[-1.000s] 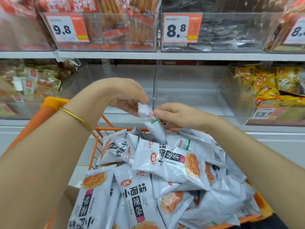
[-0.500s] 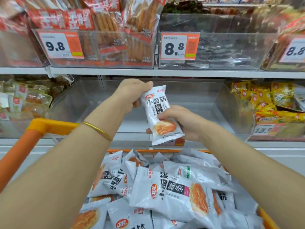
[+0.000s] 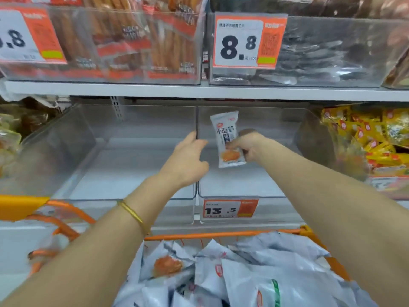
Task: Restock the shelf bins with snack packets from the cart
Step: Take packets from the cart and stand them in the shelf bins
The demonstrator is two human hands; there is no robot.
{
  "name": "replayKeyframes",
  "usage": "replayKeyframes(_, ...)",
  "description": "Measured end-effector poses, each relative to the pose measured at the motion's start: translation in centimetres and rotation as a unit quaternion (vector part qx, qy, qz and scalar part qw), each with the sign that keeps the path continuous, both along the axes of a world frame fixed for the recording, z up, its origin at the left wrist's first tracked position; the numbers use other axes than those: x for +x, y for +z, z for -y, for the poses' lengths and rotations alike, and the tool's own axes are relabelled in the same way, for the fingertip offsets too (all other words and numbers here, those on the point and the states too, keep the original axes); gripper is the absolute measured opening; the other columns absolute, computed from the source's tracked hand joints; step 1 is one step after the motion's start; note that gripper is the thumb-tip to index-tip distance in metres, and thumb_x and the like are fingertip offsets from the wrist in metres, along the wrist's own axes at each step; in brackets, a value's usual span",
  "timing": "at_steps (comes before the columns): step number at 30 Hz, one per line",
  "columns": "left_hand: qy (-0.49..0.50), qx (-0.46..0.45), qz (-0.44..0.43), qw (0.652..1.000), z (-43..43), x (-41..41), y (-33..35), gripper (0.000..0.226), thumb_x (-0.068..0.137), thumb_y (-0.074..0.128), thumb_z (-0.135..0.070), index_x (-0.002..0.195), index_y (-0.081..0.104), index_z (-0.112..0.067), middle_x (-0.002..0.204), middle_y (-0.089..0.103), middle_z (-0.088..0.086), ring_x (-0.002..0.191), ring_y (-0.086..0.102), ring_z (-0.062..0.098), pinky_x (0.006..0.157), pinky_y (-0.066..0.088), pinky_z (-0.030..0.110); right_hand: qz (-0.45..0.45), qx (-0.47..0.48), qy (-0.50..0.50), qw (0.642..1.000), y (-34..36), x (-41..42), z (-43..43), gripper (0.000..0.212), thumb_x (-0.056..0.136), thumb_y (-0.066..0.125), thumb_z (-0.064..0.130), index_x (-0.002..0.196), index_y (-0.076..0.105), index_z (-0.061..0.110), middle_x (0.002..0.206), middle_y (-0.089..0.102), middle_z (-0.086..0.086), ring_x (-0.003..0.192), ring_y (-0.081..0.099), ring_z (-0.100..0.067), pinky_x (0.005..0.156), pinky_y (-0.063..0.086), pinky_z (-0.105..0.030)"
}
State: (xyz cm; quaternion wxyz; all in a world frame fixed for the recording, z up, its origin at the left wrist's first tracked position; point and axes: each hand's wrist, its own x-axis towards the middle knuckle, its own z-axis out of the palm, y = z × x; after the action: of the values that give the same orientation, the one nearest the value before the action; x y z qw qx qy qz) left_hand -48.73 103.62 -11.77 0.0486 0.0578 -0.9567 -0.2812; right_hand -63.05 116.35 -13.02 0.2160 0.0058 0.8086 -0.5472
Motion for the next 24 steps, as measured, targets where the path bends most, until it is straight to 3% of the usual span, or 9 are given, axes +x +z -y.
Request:
replayKeyframes(2, -0.005, 0.006, -0.018, 1.000, 0.1, 0.1, -0.5, 0.059, 0.088, 0.046, -0.008, 0.144, 0.030, -0.017, 0.158, 0.003, 0.002, 0.144, 0.007, 0.017, 0.112, 0.014, 0.027, -0.060, 0.051, 0.036, 0.996, -1.2, -2.2, 2.1, 0.038, 0.072, 0.078, 0.009, 0.106, 0.062, 0.009, 0.117, 0.065, -0.013, 0.106, 0.063, -0.027, 0.095, 0.051, -0.042)
replayKeyframes(5, -0.006, 0.004, -0.038, 0.999, -0.2, 0.3, -0.6, 0.052, 0.088, 0.043, -0.006, 0.139, 0.036, -0.015, 0.157, 0.008, -0.002, 0.141, 0.015, 0.016, 0.108, 0.022, 0.029, -0.151, 0.178, 0.055, 0.971, -2.0, -3.0, 4.1, 0.034, 0.078, 0.074, 0.021, 0.108, 0.066, 0.009, 0.112, 0.067, -0.007, 0.106, 0.063, -0.024, 0.091, 0.051, -0.035)
replayKeyframes(13, 0.010, -0.037, -0.030, 0.999, -0.5, 0.0, -0.6, 0.050, 0.088, 0.041, -0.007, 0.137, 0.034, -0.015, 0.158, 0.000, 0.005, 0.142, 0.013, 0.021, 0.112, 0.022, 0.035, -0.198, 0.132, -0.044, 0.970, -4.8, -4.5, 6.0, 0.050, 0.077, 0.076, 0.016, 0.116, 0.049, 0.003, 0.116, 0.061, -0.011, 0.110, 0.057, -0.026, 0.075, 0.040, -0.026)
replayKeyframes(16, 0.005, -0.035, -0.035, 0.999, -0.5, 0.2, -0.6, 0.050, 0.088, 0.040, -0.007, 0.137, 0.034, -0.015, 0.157, 0.001, 0.005, 0.142, 0.014, 0.020, 0.111, 0.022, 0.034, -0.208, 0.138, -0.046, 0.967, -5.0, -4.6, 6.4, 0.042, 0.080, 0.072, 0.012, 0.111, 0.045, 0.005, 0.116, 0.059, -0.014, 0.110, 0.057, -0.028, 0.075, 0.042, -0.029)
replayKeyframes(20, 0.004, -0.022, -0.028, 0.999, -0.4, 0.2, -0.6, 0.051, 0.088, 0.039, -0.005, 0.137, 0.035, -0.018, 0.158, -0.002, 0.003, 0.143, 0.010, 0.019, 0.112, 0.020, 0.034, -0.204, 0.135, -0.045, 0.969, -5.0, -4.4, 6.3, 0.036, 0.082, 0.068, 0.010, 0.107, 0.042, 0.007, 0.099, 0.053, -0.008, 0.109, 0.057, -0.028, 0.071, 0.040, -0.028)
replayKeyframes(24, 0.003, -0.017, -0.016, 1.000, -0.2, 0.1, -0.5, 0.051, 0.089, 0.040, -0.008, 0.139, 0.034, -0.020, 0.158, -0.003, 0.002, 0.144, 0.007, 0.019, 0.113, 0.017, 0.035, -0.175, 0.168, -0.019, 0.970, -3.2, -3.1, 5.2, 0.060, 0.082, 0.071, 0.016, 0.129, 0.035, 0.002, 0.123, 0.053, -0.010, 0.117, 0.052, -0.026, 0.076, 0.039, -0.028)
